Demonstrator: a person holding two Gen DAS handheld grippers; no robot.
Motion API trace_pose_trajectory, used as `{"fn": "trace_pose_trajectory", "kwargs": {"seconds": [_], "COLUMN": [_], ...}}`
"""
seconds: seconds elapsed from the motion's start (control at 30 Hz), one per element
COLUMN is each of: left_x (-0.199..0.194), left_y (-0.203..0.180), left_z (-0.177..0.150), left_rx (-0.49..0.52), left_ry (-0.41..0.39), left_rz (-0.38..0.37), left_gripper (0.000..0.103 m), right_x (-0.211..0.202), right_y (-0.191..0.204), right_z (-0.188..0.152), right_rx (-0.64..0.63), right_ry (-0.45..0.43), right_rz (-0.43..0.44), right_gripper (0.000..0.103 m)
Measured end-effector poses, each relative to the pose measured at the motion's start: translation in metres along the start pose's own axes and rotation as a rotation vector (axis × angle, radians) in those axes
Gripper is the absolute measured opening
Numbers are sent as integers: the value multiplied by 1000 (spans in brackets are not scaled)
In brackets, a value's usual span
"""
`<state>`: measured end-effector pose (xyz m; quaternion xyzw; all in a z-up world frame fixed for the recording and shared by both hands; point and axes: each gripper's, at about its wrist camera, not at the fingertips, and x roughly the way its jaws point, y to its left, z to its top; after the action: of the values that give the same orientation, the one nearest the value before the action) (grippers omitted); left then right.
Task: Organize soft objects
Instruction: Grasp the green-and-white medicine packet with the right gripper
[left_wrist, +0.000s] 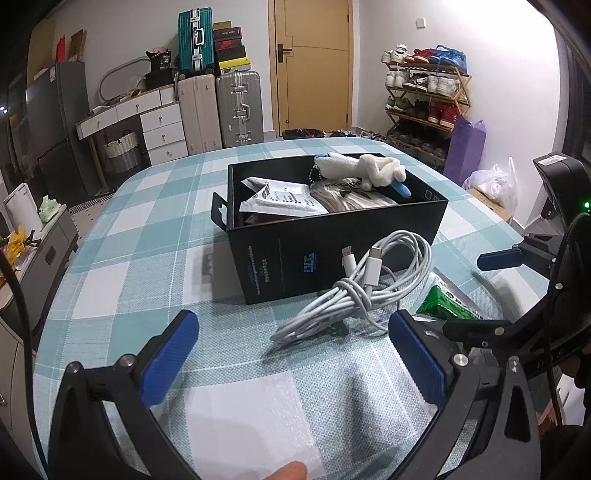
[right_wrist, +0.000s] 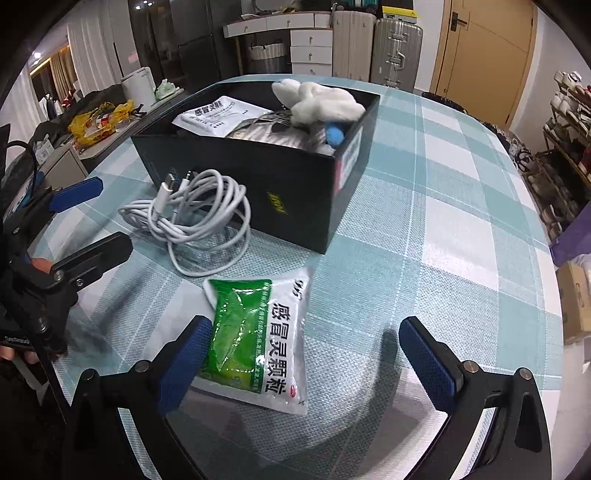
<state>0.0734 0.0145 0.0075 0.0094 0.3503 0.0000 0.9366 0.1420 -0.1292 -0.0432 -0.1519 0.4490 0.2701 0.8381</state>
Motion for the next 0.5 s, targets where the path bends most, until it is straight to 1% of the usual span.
{"fn": "trace_pose_trajectory", "kwargs": {"seconds": [0.17, 0.2, 0.33, 0.4, 0.5], "left_x": [1, 2, 3, 4, 5], "left_y": [0, 1, 1, 0, 0], "left_z": [0, 1, 0, 0, -1], "left_rx": [1, 1, 2, 3, 6], "left_ry": [5, 5, 7, 9, 14], "left_rz": [-4, -4, -2, -3, -6], "left_gripper": [103, 103, 103, 103, 103], "right_x": [0, 1, 1, 1, 0], "right_y": [-3, -2, 2, 4, 6], "right_z": [1, 1, 0, -1, -1], "right_rx": [-1, -7, -34, -44, -57], "right_ry": [-8, -5, -3, -8, -12], "right_rz": [-6, -20, -29, -18, -8], "right_gripper": [102, 102, 101, 94, 89]}}
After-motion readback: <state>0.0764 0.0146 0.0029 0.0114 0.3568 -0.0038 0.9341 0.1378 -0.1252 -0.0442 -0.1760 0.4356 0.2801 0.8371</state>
